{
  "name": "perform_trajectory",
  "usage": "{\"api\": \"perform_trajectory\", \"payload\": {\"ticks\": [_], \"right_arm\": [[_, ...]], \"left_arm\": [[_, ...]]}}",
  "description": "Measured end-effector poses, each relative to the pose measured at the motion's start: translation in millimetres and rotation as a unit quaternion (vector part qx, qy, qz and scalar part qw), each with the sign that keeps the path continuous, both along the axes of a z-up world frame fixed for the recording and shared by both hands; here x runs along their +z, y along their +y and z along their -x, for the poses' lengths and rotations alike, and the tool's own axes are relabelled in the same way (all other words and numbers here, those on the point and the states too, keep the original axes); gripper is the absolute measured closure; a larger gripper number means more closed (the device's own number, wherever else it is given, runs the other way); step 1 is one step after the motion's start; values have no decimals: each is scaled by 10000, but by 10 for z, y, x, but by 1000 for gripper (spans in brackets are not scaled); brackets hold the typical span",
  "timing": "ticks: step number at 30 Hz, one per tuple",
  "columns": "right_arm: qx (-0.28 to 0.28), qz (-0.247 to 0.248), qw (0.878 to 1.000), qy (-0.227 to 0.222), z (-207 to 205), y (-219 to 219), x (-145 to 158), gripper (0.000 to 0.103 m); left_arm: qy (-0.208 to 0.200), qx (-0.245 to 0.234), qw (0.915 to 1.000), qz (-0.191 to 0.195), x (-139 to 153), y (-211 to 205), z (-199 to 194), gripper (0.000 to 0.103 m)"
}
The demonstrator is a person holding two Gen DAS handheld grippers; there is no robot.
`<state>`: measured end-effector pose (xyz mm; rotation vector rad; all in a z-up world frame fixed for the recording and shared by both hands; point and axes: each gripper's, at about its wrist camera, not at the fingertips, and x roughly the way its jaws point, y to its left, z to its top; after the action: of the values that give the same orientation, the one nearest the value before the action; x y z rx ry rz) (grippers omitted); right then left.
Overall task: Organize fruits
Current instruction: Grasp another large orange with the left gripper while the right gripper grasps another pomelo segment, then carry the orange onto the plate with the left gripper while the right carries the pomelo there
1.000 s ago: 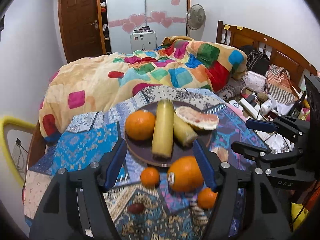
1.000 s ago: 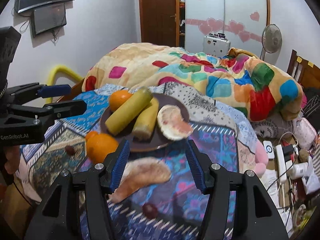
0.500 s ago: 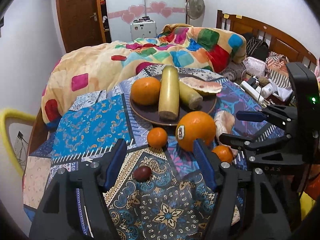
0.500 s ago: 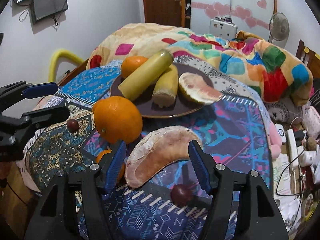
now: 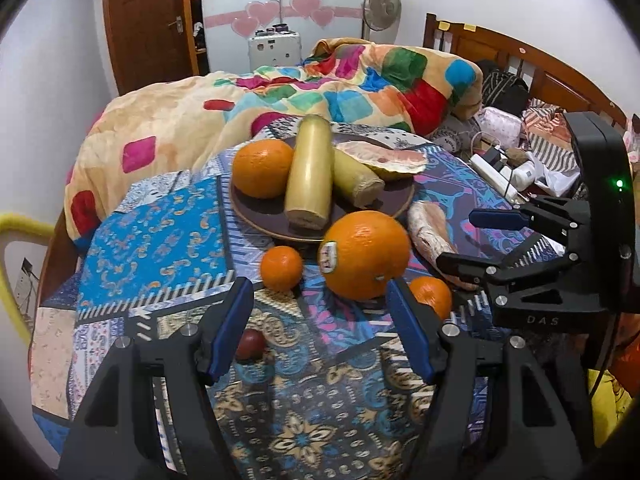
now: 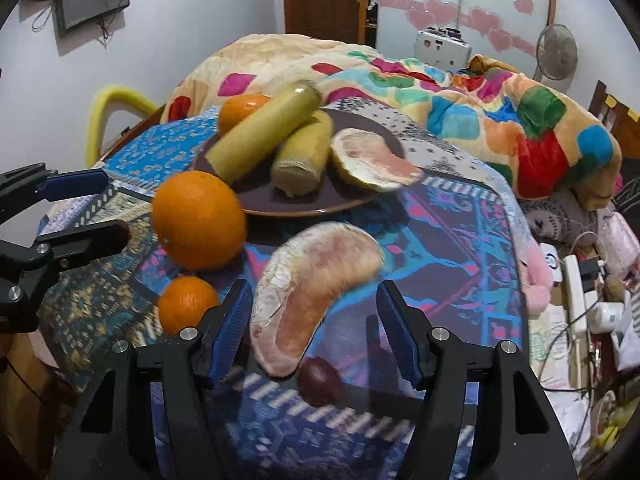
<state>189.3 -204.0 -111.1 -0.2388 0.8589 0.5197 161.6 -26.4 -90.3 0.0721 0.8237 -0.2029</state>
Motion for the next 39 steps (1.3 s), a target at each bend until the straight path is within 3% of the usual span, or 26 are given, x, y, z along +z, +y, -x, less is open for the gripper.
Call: {"api": "perform_trajectory", "payload": {"ticks": [13, 23, 29, 31, 39], "right_arm": [[-231, -173, 9996, 33, -64, -311, 26, 42], [-7, -265, 9996, 99, -219, -145, -71, 42], [4, -352, 9992, 214, -310, -129, -139, 52], [80, -368, 9990, 259, -318, -110, -133, 62], [24, -482, 9985, 253, -265, -130, -107, 64]], "left_arm": [[169, -116, 9998, 10, -141, -281, -208, 35], [203, -7, 9998, 85, -218, -333, -393, 34], [265, -26, 9992, 310, -296, -297, -458, 34], [254, -18, 9991, 338, -305, -289, -463, 35], [308, 20, 9986, 438, -274, -224, -445, 39]]}}
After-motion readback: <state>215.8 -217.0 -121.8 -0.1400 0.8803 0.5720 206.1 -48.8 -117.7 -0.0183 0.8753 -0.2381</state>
